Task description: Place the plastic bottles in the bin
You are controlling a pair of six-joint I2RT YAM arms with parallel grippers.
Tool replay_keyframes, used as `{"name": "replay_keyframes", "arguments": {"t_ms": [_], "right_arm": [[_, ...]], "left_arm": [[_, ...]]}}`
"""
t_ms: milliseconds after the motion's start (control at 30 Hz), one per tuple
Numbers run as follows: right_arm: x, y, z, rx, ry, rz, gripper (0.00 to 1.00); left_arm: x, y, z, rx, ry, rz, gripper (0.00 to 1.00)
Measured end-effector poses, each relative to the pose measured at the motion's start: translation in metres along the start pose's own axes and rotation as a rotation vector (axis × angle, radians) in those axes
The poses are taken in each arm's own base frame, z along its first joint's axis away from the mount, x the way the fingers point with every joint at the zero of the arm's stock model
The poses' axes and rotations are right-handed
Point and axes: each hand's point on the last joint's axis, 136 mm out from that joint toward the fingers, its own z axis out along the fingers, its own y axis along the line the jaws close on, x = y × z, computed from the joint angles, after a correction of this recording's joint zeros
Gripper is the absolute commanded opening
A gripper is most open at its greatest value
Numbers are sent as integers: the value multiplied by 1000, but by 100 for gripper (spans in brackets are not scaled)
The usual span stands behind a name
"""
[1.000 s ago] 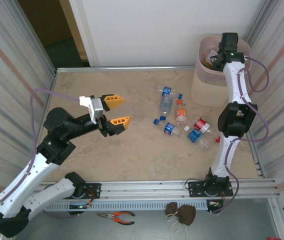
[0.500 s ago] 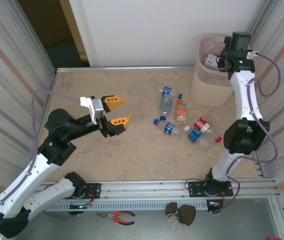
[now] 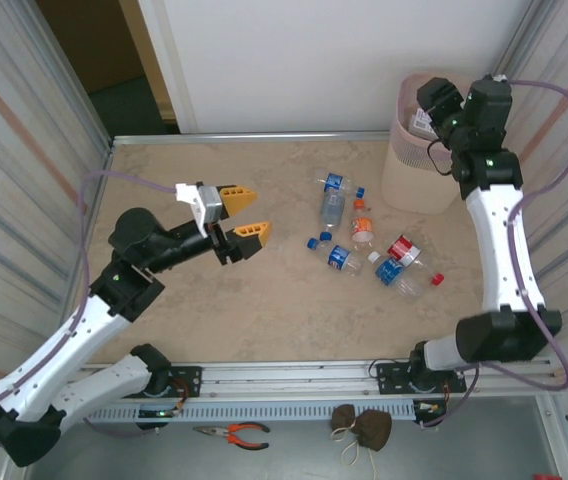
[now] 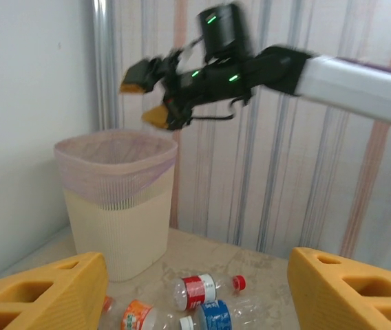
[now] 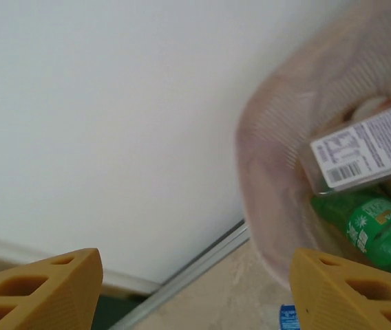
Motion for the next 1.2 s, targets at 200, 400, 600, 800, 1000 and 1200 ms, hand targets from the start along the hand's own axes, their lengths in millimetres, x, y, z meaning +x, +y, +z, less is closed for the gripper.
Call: {"name": "replay_keyframes", "arguments": {"t_ms": [200, 400, 600, 800, 1000, 1200], "right_arm": [[51, 25, -42, -71, 110, -358, 71], [137, -14, -49, -18, 360, -658, 72], [226, -47, -70, -80, 628, -995, 72], [293, -59, -89, -215, 838, -1270, 73], [354, -66, -75, -264, 1030, -1437, 72], [397, -67, -43, -238, 1159, -1554, 73]], "left_arm": [[21, 20, 12, -71, 47, -89, 70], [30, 28, 16, -107, 64, -144, 70], [30, 34, 16, -139, 59, -179, 70], [37, 42, 15, -173, 78, -218, 70], [49, 82, -5, -295, 110, -332, 67], [69, 108, -28, -387, 125, -444, 67]]}}
